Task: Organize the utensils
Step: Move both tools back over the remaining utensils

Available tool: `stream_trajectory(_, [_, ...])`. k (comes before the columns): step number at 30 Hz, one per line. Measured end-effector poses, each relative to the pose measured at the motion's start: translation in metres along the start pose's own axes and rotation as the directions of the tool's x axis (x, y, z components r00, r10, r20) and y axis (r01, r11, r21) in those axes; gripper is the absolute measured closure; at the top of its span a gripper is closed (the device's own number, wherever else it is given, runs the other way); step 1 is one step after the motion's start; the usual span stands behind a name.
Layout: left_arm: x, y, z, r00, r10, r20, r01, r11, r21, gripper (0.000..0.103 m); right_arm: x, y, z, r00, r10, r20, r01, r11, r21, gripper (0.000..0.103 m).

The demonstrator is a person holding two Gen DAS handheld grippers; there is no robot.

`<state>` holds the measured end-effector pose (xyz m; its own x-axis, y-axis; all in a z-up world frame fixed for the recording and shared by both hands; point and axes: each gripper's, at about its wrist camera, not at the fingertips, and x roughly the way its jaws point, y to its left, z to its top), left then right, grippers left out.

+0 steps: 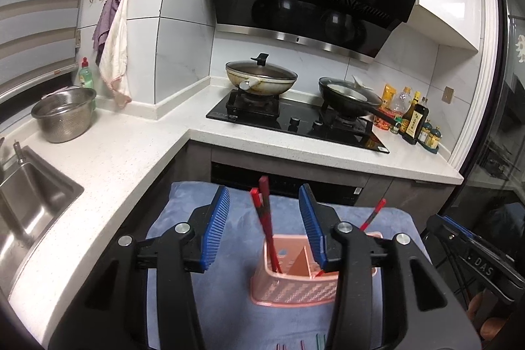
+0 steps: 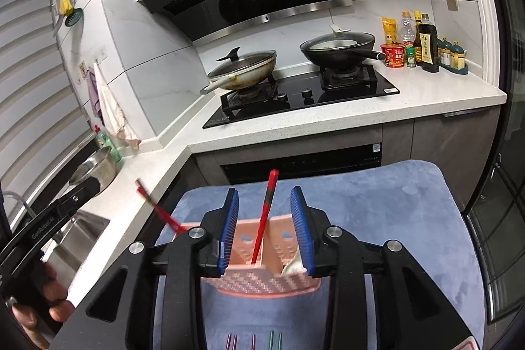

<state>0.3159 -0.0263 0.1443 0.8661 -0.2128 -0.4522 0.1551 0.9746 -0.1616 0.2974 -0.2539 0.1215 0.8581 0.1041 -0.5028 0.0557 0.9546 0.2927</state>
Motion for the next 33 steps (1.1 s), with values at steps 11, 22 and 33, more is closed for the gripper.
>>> stream_trajectory(11, [-0.041, 0.009, -0.077, 0.993, 0.060, -0.099, -0.053, 0.996, 0.068, 0.054, -0.052, 0.009, -0.087, 0.994, -0.035, -0.102, 0.028, 0.997, -0.075, 0.070])
stream_trajectory(22, [-0.074, 0.019, -0.186, 0.956, 0.072, -0.283, -0.046, 0.994, 0.097, 0.054, -0.095, 0.007, -0.200, 0.960, -0.166, -0.224, 0.132, 0.978, -0.159, 0.070])
stream_trajectory(33, [-0.090, 0.015, -0.260, 0.910, 0.072, -0.408, -0.026, 0.993, 0.117, 0.054, -0.096, 0.008, -0.270, 0.928, -0.186, -0.324, 0.138, 0.977, -0.165, 0.070])
